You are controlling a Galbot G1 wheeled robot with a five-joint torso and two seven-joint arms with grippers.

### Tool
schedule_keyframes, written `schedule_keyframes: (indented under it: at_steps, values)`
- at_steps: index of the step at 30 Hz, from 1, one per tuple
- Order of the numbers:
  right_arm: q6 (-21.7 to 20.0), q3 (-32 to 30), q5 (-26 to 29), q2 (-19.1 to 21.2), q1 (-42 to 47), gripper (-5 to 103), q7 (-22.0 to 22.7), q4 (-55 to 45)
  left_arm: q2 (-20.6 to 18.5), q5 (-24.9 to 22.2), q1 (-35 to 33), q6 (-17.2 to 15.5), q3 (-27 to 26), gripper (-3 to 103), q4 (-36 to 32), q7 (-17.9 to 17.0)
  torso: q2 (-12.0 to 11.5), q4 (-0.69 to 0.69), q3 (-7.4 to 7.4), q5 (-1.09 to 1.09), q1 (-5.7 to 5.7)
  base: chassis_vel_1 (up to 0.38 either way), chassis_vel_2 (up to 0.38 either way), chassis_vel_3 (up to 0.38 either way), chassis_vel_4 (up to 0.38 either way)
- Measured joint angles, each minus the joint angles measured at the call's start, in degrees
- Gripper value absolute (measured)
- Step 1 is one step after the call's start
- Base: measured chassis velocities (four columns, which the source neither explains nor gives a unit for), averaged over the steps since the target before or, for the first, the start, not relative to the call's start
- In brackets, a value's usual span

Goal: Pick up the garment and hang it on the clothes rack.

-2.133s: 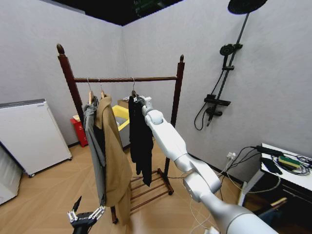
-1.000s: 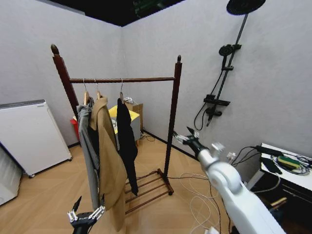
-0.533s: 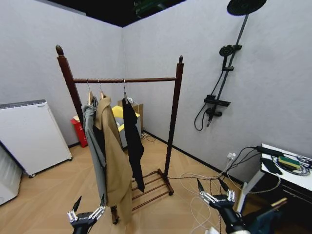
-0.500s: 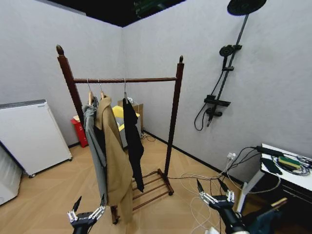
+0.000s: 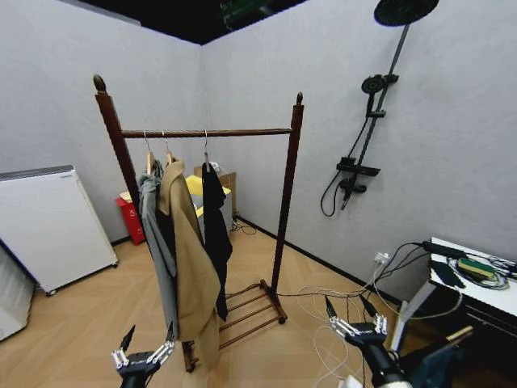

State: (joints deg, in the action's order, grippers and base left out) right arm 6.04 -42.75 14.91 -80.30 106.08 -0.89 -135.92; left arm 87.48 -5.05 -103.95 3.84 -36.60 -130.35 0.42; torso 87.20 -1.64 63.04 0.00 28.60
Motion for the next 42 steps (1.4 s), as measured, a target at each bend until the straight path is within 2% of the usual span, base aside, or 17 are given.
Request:
schedule_keyframes:
  at_steps: [42]
  values:
    - [-0.2,0.1,0.2,0.0,-0.2,99,0.1,0.2,0.0,0.0,0.0,0.0,0.0,100,0.0,0.0,0.0,0.00,0.00,0.00,0.00,-0.105,-0.100,-0.108,-0.105]
